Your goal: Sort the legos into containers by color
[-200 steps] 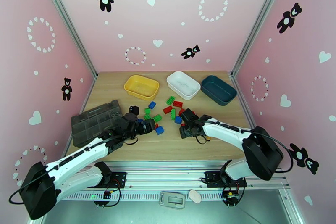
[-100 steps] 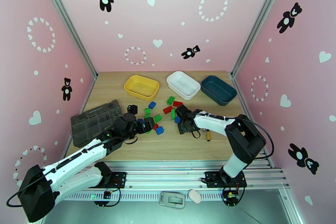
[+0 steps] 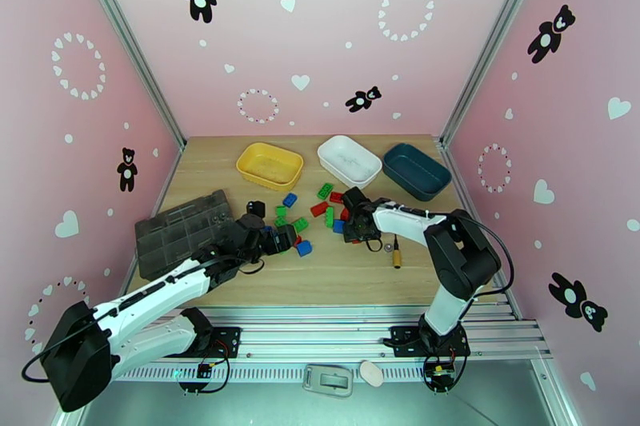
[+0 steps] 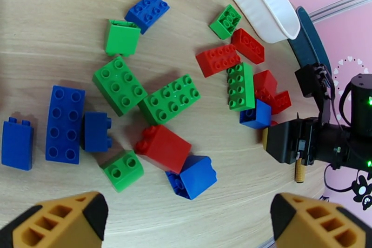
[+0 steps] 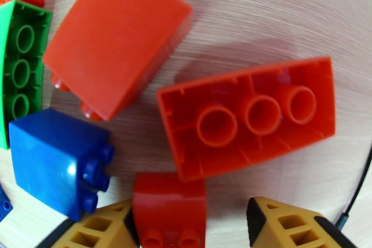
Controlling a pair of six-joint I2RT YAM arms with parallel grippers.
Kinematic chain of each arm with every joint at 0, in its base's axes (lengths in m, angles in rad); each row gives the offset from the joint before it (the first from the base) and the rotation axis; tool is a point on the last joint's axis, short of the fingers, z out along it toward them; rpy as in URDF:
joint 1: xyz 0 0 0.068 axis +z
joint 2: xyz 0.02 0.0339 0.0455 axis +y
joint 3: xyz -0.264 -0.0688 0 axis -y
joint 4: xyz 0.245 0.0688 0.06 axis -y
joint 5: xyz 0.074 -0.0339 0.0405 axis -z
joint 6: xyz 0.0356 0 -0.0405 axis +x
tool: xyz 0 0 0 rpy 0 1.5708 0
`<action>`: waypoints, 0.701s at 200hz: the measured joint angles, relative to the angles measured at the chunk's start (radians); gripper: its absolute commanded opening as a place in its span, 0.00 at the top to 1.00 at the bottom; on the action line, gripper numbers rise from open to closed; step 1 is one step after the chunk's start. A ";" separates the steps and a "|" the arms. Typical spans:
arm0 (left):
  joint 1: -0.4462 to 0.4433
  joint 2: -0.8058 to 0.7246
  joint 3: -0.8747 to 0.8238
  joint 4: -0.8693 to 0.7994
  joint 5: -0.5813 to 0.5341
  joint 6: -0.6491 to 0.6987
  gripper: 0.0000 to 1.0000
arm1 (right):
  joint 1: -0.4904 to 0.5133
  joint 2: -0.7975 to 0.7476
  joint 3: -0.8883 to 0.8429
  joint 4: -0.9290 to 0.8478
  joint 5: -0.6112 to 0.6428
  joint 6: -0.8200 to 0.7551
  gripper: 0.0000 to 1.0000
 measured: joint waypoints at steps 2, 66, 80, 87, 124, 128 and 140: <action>0.000 0.002 0.002 0.000 0.000 0.000 0.02 | -0.001 0.000 0.000 0.002 -0.003 -0.002 0.48; 0.000 0.105 0.092 0.012 0.039 -0.002 0.02 | -0.009 -0.065 -0.051 0.035 -0.022 0.021 0.72; 0.000 0.163 0.132 0.038 0.067 -0.002 0.02 | -0.009 -0.114 -0.064 0.028 -0.018 0.029 0.73; 0.000 0.195 0.154 0.052 0.083 -0.003 0.02 | -0.009 -0.142 -0.068 0.024 -0.016 0.031 0.74; -0.014 0.414 0.335 0.129 0.183 -0.003 0.01 | -0.046 -0.296 -0.070 0.010 -0.007 0.042 0.74; -0.018 0.442 0.364 0.139 0.196 -0.003 0.02 | -0.055 -0.310 -0.070 0.010 -0.007 0.044 0.74; -0.028 0.508 0.438 0.164 0.225 -0.004 0.02 | -0.096 -0.349 -0.070 0.007 -0.008 0.049 0.75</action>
